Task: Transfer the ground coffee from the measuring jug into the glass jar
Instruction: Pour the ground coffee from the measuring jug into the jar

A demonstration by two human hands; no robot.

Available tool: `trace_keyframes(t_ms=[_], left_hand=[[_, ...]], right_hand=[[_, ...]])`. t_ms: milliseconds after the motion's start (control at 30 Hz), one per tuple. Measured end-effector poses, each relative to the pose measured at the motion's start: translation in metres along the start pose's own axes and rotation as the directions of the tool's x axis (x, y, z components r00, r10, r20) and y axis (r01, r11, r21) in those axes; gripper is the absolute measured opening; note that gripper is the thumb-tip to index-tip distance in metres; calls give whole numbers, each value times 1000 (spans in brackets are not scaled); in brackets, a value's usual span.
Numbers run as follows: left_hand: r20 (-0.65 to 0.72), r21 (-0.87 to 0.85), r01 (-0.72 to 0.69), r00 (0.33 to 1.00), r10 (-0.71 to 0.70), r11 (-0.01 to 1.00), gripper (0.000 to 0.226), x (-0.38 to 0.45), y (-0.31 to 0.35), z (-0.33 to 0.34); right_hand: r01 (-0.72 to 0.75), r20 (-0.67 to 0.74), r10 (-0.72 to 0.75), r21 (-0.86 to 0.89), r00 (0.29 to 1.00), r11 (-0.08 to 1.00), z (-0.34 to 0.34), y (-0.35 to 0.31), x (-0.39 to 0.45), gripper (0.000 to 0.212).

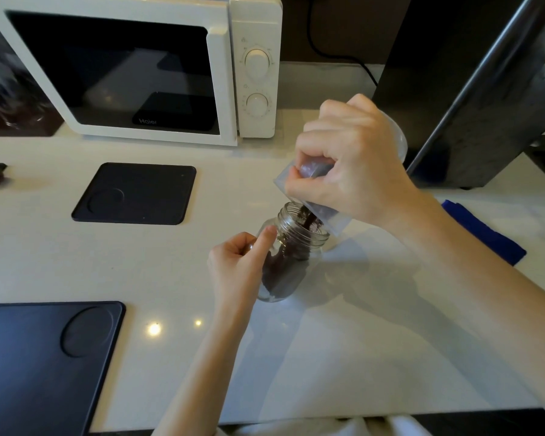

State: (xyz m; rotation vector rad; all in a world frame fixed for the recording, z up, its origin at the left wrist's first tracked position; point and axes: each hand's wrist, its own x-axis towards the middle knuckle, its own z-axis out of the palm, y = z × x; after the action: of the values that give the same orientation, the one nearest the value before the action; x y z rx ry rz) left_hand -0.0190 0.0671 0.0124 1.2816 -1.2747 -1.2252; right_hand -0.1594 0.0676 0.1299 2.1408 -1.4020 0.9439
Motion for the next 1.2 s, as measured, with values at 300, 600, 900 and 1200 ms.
trace_keyframes(t_ms=[300,600,900,1200], left_hand=[[3,-2,3,1000,-3,1000,49,-2,2,-1],[-2,-13,-1,1000,1,1000,50,-2,1,0],[9,-24,19,1000,-19,1000,54,-3,-1,-1],[18,0,18,1000,-18,1000,55,-4,2,-1]], right_hand=[[62,-14,-62,-19,998,998,1,-5,1,19],[67,14,-67,-21,998,997,-1,-6,1,17],[56,-3,-56,0,998,998,-3,-8,1,18],[88,-4,-88,-20,996,996,-2,-11,-2,17]])
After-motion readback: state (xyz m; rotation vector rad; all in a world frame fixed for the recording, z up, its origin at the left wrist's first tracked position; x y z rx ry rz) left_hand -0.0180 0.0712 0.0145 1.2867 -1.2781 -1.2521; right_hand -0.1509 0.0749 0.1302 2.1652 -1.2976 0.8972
